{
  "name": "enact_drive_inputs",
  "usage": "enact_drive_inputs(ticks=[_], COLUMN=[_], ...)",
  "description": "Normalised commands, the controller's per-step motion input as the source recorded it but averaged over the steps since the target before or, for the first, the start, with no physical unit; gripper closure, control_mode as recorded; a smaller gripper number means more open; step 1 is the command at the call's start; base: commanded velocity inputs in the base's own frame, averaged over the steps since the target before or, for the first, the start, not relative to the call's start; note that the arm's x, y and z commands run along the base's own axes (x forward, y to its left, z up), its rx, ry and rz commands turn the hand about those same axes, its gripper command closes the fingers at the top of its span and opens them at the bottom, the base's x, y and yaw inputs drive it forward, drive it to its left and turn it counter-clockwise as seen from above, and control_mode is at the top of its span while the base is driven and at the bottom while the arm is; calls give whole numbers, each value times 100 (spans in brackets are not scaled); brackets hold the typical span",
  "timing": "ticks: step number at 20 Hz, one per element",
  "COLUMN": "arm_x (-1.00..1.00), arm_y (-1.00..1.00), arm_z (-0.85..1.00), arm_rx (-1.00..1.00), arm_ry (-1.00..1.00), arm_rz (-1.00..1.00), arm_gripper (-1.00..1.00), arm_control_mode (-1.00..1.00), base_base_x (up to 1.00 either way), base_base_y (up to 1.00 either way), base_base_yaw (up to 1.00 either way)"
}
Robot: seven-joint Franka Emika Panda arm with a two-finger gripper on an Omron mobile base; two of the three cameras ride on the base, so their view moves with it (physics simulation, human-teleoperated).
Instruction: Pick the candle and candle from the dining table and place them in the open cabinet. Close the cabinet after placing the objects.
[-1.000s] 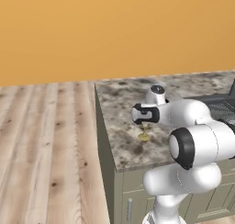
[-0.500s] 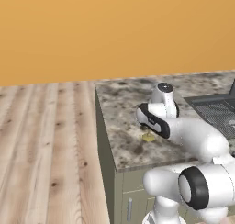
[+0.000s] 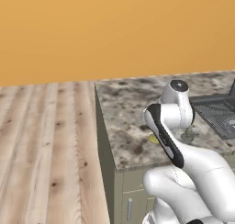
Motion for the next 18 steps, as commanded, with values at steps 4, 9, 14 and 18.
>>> enact_drive_inputs(ticks=[4,9,14,18], arm_x=[-57,-52,-48,-21], arm_y=[0,0,0,0], arm_z=[44,38,27,10], arm_rx=[2,3,7,5], arm_ry=[0,0,0,0], arm_rz=[0,0,0,0], arm_gripper=[100,100,100,100], arm_control_mode=[-100,-100,-100,100], base_base_x=[0,0,0,-20], base_base_y=[0,0,0,0], base_base_yaw=[0,0,0,0])
